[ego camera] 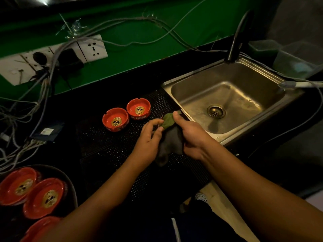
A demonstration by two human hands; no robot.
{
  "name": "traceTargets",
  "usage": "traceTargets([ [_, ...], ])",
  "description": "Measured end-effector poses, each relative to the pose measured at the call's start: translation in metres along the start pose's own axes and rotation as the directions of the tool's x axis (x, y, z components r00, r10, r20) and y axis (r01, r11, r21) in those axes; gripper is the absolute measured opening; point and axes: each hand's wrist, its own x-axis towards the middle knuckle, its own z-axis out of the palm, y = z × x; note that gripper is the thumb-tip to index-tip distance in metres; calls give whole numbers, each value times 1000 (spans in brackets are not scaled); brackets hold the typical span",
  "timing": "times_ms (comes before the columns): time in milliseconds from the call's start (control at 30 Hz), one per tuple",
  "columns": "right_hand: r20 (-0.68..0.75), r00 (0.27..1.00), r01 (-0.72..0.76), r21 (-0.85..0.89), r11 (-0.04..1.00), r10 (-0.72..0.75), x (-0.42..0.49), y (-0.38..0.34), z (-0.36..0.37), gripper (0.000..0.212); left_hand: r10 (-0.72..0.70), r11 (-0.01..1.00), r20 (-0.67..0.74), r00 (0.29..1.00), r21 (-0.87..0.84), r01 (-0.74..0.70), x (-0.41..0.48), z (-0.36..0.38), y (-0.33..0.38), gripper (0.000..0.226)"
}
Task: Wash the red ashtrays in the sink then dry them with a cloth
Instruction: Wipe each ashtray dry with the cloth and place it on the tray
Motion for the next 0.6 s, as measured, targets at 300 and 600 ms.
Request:
traceTargets([
  [300, 123, 946, 315, -562, 765, -300, -8, -1, 11, 44, -542, 532, 97, 835, -729, 430, 8, 3, 8, 36],
  [600, 55, 982, 182, -542, 821, -181, 8, 25, -14, 23, -601, 506, 125, 789, -705, 497, 6, 5, 9, 34],
])
